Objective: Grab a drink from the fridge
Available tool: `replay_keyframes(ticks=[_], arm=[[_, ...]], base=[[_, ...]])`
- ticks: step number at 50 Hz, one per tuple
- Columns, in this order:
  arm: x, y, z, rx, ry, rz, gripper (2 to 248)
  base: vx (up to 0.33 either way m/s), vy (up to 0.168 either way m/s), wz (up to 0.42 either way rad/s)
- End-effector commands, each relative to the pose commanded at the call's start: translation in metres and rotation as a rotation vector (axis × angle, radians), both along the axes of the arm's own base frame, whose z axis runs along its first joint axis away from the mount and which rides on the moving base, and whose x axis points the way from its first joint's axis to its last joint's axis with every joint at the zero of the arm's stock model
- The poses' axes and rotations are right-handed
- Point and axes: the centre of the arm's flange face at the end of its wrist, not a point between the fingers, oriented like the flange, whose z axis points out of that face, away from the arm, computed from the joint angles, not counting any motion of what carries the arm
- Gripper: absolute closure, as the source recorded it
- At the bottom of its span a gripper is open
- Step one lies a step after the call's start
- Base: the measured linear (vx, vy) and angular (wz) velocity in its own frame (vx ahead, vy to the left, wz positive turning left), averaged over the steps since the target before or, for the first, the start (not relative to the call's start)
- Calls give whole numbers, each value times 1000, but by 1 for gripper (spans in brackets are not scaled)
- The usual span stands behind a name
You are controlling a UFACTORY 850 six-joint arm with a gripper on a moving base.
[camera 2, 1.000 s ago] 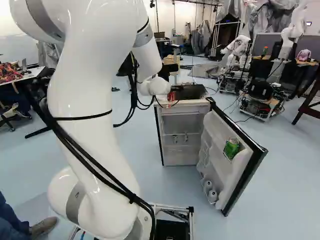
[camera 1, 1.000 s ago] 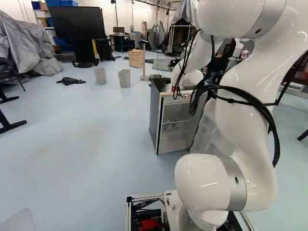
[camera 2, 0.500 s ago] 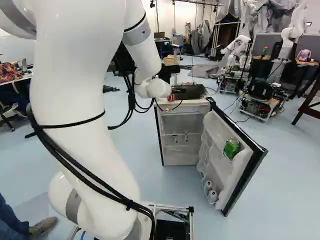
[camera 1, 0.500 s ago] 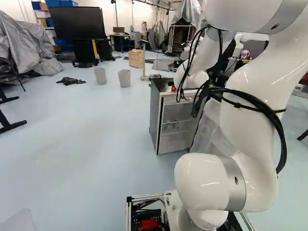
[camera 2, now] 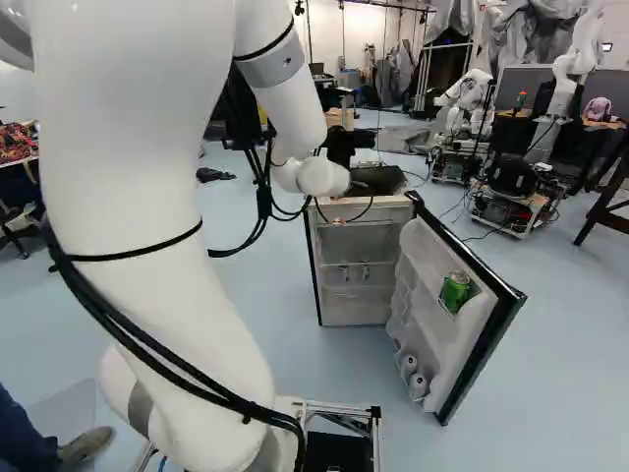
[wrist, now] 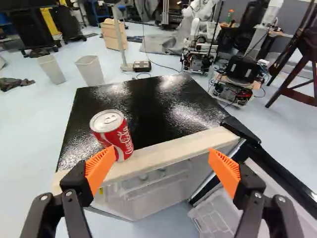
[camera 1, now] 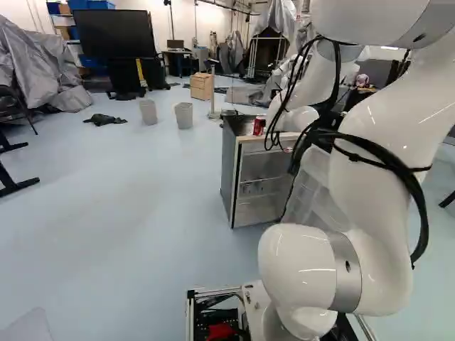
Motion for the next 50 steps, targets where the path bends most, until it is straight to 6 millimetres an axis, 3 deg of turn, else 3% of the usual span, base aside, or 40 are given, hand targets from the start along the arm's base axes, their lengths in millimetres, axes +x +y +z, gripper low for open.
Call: replay_keyframes(ticks=[50], arm=[[-48, -75, 40, 73, -13, -267, 3]], base=[[0, 0, 0]])
